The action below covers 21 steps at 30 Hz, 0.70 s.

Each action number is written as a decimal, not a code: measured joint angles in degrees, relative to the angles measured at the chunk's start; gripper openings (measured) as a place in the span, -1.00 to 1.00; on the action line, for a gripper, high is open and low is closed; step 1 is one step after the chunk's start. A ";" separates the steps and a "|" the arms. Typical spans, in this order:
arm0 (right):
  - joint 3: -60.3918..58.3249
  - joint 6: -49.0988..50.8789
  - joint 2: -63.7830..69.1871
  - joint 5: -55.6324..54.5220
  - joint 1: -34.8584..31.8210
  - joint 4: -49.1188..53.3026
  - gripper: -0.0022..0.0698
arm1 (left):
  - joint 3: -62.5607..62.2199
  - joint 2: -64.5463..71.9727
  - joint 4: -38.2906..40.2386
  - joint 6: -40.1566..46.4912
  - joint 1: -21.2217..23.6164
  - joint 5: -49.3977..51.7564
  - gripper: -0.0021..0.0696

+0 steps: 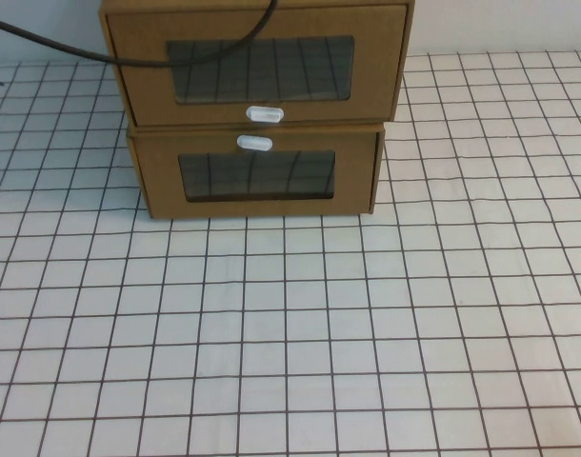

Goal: Open the shoe box
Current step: 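Pull the top drawer of the cardboard box fully open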

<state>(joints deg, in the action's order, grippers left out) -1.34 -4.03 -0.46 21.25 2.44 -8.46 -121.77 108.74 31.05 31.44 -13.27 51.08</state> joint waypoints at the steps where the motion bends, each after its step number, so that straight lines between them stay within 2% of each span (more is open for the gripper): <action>1: 0.00 0.00 0.00 -0.62 0.00 -0.42 -0.98 | -1.31 1.08 0.00 -0.30 0.00 1.44 -0.95; 8: 0.00 0.00 0.00 -12.81 0.00 -14.26 -0.98 | -9.17 7.77 0.51 -2.77 -0.10 9.34 -0.95; 14: 0.00 0.53 0.00 -21.25 0.00 -22.16 -0.98 | -10.04 9.24 1.11 -3.39 -0.10 10.17 -0.95; 17: 0.38 1.00 0.00 -19.16 0.00 -26.62 -0.98 | -10.28 9.49 1.32 -3.39 -0.10 10.28 -0.95; 21: 6.32 1.22 2.39 -6.74 0.00 -29.11 -0.98 | -10.37 9.72 1.45 -3.42 -0.10 10.28 -0.95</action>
<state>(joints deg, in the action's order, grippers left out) 4.98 -2.81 1.93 14.51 2.44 -37.57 -132.14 118.46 32.50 28.03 -13.37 61.36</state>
